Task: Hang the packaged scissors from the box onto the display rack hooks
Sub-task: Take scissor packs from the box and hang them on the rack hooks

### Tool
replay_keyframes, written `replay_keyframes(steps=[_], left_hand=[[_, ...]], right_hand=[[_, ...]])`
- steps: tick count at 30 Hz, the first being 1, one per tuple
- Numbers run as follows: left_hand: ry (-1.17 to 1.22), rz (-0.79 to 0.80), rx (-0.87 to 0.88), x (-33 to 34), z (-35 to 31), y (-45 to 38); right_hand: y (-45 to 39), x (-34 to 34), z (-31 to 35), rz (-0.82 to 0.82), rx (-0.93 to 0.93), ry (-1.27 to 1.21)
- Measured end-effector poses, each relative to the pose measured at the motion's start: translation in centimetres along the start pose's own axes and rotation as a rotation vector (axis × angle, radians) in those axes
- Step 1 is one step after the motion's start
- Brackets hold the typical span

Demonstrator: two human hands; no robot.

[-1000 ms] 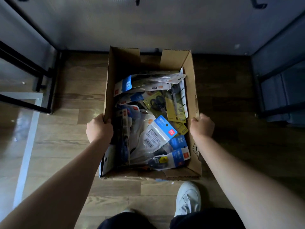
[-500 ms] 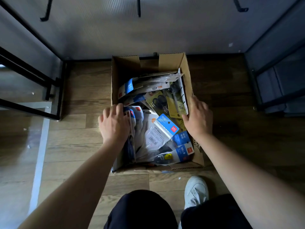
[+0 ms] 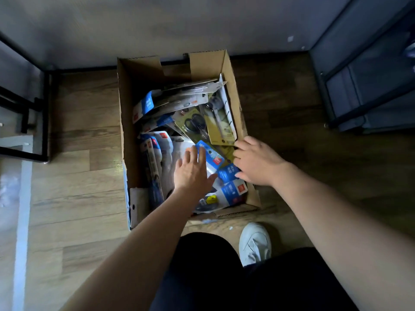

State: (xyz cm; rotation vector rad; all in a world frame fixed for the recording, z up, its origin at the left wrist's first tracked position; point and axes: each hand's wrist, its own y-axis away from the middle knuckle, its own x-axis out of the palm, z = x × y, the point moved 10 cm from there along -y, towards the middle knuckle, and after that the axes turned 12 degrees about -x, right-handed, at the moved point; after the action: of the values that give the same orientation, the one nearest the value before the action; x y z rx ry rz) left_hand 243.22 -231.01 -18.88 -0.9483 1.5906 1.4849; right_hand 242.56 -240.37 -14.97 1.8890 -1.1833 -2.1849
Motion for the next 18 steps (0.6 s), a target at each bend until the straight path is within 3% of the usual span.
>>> replay_keyframes(steps=[6,13,18], left_hand=[[0.128,-0.006,-0.183,1.1,-0.4,-0.5],[0.280,0.008,-0.254,0.4,2.0,0.0],[0.287,-0.032,-0.295,-3.1,5.5,3.0]], right_hand=[[0.8,3.8,2.9,0.189,-0.082,0.003],[-0.9,2.5,3.6,0.127,-0.025,-0.056],[-1.6,0.8,5.5,0.086,0.036,-0.338]])
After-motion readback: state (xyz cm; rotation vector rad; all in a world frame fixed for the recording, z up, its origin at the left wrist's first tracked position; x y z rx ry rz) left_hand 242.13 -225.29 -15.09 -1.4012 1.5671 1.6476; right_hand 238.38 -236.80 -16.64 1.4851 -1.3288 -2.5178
